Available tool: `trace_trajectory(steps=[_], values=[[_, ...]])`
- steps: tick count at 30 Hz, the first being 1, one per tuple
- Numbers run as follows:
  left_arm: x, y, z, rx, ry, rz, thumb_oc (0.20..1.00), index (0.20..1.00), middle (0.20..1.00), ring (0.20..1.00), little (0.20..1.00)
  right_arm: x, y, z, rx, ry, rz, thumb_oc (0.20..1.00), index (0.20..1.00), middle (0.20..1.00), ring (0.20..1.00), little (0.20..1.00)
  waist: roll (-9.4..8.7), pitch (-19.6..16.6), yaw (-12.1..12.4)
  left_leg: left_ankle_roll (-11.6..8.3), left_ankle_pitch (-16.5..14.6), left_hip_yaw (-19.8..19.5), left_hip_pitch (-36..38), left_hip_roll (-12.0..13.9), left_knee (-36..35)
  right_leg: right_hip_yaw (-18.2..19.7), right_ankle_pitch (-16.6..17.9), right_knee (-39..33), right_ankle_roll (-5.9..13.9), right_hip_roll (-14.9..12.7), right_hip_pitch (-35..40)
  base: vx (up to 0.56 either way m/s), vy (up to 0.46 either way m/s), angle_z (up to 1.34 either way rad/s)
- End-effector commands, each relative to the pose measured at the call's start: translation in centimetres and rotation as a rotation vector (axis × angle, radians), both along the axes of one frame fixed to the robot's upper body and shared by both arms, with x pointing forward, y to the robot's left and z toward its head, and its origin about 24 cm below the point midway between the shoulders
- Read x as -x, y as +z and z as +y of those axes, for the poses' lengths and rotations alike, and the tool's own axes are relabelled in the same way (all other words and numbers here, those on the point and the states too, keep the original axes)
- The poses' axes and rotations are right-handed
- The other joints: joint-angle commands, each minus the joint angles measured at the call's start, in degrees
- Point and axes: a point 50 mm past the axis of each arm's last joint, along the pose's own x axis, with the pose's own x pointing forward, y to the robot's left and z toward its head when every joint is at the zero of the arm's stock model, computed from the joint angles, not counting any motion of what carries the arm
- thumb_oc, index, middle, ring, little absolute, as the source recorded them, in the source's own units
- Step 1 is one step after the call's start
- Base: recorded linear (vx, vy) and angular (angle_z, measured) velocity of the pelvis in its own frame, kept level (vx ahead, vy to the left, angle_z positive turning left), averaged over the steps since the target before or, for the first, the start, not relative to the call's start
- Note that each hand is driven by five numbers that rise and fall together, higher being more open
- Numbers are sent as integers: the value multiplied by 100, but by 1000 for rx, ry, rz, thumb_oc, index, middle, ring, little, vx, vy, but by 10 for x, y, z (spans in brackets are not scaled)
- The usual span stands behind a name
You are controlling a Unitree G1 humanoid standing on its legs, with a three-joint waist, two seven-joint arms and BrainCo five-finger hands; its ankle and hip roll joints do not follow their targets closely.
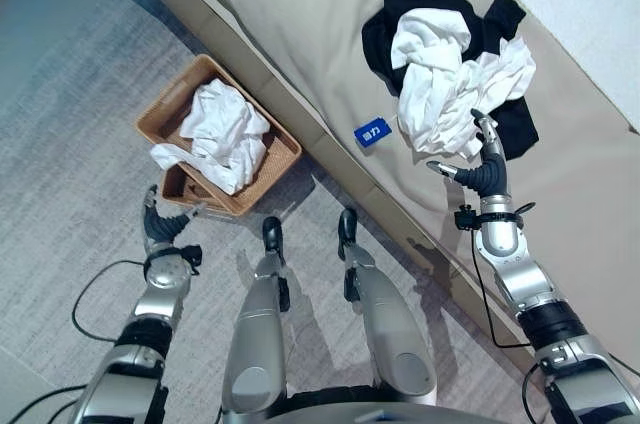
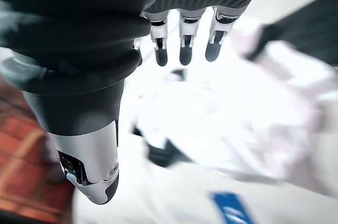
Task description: Pick up clothes into the bucket
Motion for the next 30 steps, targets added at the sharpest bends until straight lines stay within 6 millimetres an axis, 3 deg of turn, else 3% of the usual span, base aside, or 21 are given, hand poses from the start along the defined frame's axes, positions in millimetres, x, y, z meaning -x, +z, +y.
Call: trace_trajectory(steps=[1,2,4,6,7,8,9,12,16,24,30], values=[[-5,2,-20,-31,-124,-26,1000,1000,1000,1000,1000,-4,44,-14,61,-56,-192,1000,1000,1000,1000,1000,269,-171,25,80,-277,-452,96,-186,260,-301,-118,109,387,-374,307,36,-27,26],[-1,-9,-29,-63,-193,33,1000,1000,1000,1000,1000,-14,53,-21,83,-113,-198,1000,1000,1000,1000,1000,396,-244,89,83,-201,-504,187,-183,97,-327,-163,167,376,-380,309,24,-14,30],[1,-12,-34,-68,-216,49,1000,1000,1000,1000,1000,-18,56,-25,86,-144,-199,1000,1000,1000,1000,1000,457,-258,115,83,-155,-524,233,-181,14,-354,-192,230,365,-389,291,15,-8,17],[5,-20,-43,-84,-283,94,1000,1000,1000,1000,1000,-37,75,-46,127,-262,-183,1000,1000,1000,1000,1000,650,-293,201,72,-47,-623,323,-186,-200,-412,-385,553,329,-428,187,-2,-14,8],[4,-20,-43,-83,-283,92,1000,1000,1000,1000,1000,-37,76,-46,128,-262,-185,1000,1000,1000,1000,1000,655,-296,192,74,-19,-626,302,-188,-209,-416,-356,538,328,-429,171,3,-28,9],[5,-21,-53,-82,-337,96,1000,1000,1000,1000,1000,-47,88,-66,150,-355,-143,1000,1000,1000,1000,1000,774,-304,245,66,29,-690,322,-197,-298,-455,-502,763,300,-457,100,-5,-11,13],[5,-21,-53,-81,-336,94,1000,1000,1000,1000,1000,-47,89,-65,150,-354,-145,1000,1000,1000,1000,1000,782,-309,238,68,54,-694,298,-197,-303,-459,-471,744,299,-455,83,18,-17,30],[7,-27,-67,-103,-424,128,1000,1000,1000,1000,1000,-56,103,-93,187,-487,-73,1000,1000,1000,1000,1000,922,-286,279,51,105,-798,267,-232,-307,-538,-613,978,252,-507,-14,8,-37,17],[17,-36,-83,-103,-509,166,1000,1000,1000,1000,1000,-57,107,-124,208,-632,52,1000,1000,1000,1000,1000,1116,-182,321,26,140,-907,199,-272,-289,-639,-793,1316,212,-579,-168,1,-46,27],[22,-47,-104,-40,-536,210,1000,1000,1000,1000,1000,-58,121,-137,298,-718,165,1000,1000,1000,1000,1000,1378,-62,361,-50,320,-964,-358,-210,-299,-622,-981,1856,121,-634,-950,-3,-59,13],[18,-45,-113,-28,-553,205,1000,1000,1000,1000,1000,-61,122,-136,373,-711,252,1000,1000,1000,1000,1000,1459,-62,365,-79,435,-976,-654,-185,-410,-592,-990,2004,99,-629,-1381,9,-46,5]])
